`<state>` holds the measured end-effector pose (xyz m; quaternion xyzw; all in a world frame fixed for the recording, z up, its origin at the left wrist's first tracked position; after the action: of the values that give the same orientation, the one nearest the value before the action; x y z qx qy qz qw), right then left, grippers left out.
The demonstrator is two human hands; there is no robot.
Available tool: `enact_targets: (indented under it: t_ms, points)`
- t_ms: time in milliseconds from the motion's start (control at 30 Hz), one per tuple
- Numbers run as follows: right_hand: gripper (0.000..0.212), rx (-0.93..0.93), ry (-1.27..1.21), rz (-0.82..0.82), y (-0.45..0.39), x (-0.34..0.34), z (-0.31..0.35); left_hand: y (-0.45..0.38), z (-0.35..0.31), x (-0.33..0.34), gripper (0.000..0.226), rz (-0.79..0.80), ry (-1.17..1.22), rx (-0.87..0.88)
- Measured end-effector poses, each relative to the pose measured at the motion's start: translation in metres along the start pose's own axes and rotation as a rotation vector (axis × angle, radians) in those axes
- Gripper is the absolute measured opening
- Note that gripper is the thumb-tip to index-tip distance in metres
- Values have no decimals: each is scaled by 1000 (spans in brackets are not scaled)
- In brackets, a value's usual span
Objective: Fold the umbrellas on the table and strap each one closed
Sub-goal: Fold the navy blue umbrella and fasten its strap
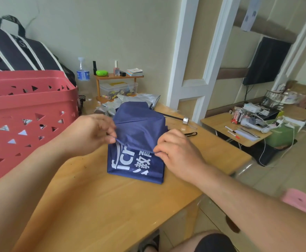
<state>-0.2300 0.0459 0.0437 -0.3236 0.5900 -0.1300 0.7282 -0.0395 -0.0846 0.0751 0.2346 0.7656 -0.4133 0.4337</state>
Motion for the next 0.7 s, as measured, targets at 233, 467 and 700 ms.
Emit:
enact_targets:
  t_ms: [233,467,700]
  points:
    - [29,-135,78,96,23,31,16,18,2,39,22,109,-181,16]
    - [24,-148,12,250,23,44,19,-24,-51,88,70,196,-249,-21]
    - [37,230,-265,263,8,27,-32,-10,-24,149,75,468,-408,-141]
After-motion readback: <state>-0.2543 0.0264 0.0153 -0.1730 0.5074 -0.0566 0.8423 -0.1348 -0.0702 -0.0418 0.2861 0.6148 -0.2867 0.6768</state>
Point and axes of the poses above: each hand's wrist, its own y-axis away from the middle knuckle, its own x-axis out of the palm, z = x × y, the point moved 9 cm from there along -y, towards the middle knuckle, and after that the axes turned 3 degrees about -y, right-handed, at the moved point
